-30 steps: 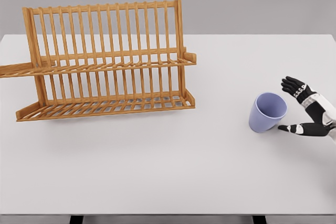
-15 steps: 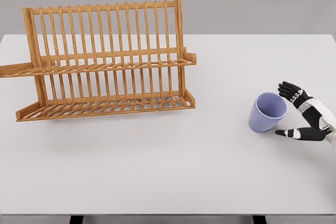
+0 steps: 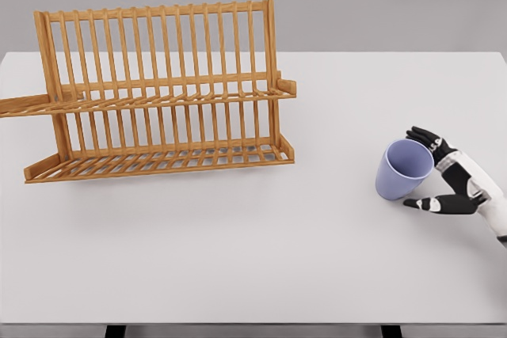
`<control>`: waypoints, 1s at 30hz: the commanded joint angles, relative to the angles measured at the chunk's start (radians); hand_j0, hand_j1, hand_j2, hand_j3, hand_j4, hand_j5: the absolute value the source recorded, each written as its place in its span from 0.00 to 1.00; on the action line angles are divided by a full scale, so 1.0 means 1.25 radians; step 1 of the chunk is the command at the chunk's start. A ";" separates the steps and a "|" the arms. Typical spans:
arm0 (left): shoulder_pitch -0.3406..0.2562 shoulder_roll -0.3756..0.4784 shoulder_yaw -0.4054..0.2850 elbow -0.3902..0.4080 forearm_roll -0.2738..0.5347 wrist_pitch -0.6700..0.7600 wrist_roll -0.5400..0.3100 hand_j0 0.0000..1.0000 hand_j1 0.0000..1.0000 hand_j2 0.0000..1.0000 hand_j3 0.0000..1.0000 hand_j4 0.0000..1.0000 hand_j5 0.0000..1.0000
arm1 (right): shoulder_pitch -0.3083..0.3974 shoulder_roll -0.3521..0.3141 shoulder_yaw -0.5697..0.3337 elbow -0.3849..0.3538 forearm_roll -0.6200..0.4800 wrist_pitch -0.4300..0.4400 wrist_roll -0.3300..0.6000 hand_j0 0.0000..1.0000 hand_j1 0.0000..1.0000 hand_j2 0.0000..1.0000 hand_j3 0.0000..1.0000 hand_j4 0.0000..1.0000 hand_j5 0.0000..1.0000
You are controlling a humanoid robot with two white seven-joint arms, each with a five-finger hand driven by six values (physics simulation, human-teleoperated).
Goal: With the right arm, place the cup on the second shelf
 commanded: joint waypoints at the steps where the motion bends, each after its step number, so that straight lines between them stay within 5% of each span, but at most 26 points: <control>1: 0.000 0.000 0.001 0.000 0.000 0.000 0.000 1.00 1.00 1.00 1.00 1.00 1.00 | 0.000 0.001 0.005 -0.001 -0.005 0.001 0.000 1.00 1.00 1.00 1.00 1.00 1.00; 26: 0.000 0.000 0.001 0.000 0.000 0.000 0.000 1.00 1.00 1.00 1.00 1.00 1.00 | -0.012 0.016 0.022 -0.002 0.008 0.001 0.000 1.00 1.00 1.00 1.00 1.00 1.00; 30: 0.000 0.000 0.001 0.000 0.000 0.000 0.000 1.00 1.00 1.00 1.00 1.00 1.00 | -0.012 0.016 0.021 -0.002 0.008 0.001 0.000 0.84 0.84 0.84 0.84 0.84 0.84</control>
